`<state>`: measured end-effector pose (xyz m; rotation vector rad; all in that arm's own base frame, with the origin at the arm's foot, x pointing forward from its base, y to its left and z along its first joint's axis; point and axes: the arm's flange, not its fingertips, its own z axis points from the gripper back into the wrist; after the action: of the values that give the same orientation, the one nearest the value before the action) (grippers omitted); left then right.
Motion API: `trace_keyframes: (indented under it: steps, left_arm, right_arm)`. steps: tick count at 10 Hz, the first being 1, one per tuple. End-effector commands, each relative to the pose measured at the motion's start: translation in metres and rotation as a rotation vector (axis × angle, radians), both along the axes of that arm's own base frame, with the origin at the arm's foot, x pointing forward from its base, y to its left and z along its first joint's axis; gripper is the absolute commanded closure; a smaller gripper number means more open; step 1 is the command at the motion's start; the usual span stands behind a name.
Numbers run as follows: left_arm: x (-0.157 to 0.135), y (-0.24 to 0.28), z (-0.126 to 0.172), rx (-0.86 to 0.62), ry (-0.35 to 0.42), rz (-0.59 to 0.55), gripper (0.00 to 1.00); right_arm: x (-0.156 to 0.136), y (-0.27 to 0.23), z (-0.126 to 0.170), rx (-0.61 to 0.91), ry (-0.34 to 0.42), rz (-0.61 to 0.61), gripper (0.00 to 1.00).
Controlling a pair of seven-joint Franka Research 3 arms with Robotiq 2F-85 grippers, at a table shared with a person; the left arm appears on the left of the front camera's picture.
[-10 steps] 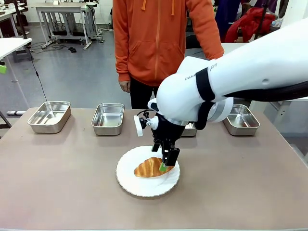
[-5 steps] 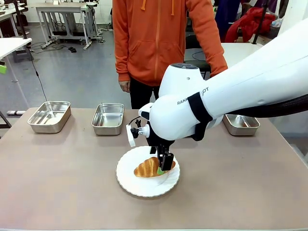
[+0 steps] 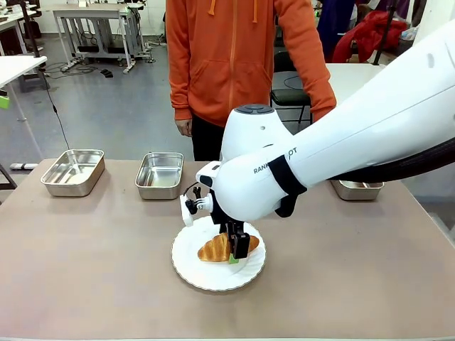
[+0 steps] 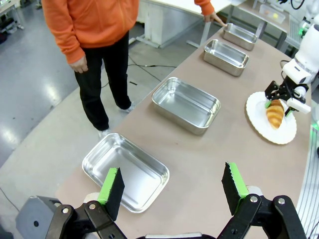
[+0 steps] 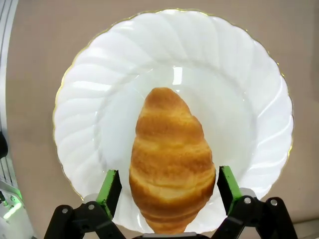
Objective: Place the bread in the container.
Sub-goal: Place the Butter Roll into the Airtight Container indicated by the human.
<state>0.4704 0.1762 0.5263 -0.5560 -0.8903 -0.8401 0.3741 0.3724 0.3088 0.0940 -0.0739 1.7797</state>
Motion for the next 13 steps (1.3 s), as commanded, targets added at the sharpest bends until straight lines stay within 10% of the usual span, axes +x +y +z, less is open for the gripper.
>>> trace_keyframes:
  steps: [1, 4, 7, 8, 9, 10, 13]
  left_arm:
    - [-0.0011, -0.0003, 0.0029, -0.003, -0.006, -0.003, 0.0]
    - [-0.0011, -0.0003, 0.0029, -0.003, -0.006, -0.003, 0.0]
    - [-0.0011, -0.0003, 0.0029, -0.003, -0.006, -0.003, 0.0]
    - [-0.0011, -0.0003, 0.0029, -0.003, -0.006, -0.003, 0.0]
    - [-0.0011, -0.0003, 0.0029, -0.003, -0.006, -0.003, 0.0]
    - [-0.0011, -0.0003, 0.0029, -0.003, -0.006, -0.003, 0.0]
    - [-0.0011, -0.0003, 0.0029, -0.003, -0.006, -0.003, 0.0]
  right_arm:
    - [-0.0011, 0.0149, -0.0087, -0.04, -0.017, -0.022, 0.0]
    - [-0.0035, 0.0144, -0.0117, -0.035, -0.053, -0.025, 0.0]
    - [-0.004, 0.0139, -0.0089, -0.042, -0.071, -0.042, 0.4]
    - [-0.0034, 0.0135, -0.0076, -0.041, -0.074, -0.045, 0.25]
    - [-0.0029, 0.0129, -0.0059, -0.04, -0.073, -0.046, 0.6]
    - [-0.0022, 0.0111, -0.0031, -0.072, -0.052, -0.047, 0.41]
    - [-0.0005, 0.0098, -0.0087, -0.032, -0.04, -0.023, 0.41]
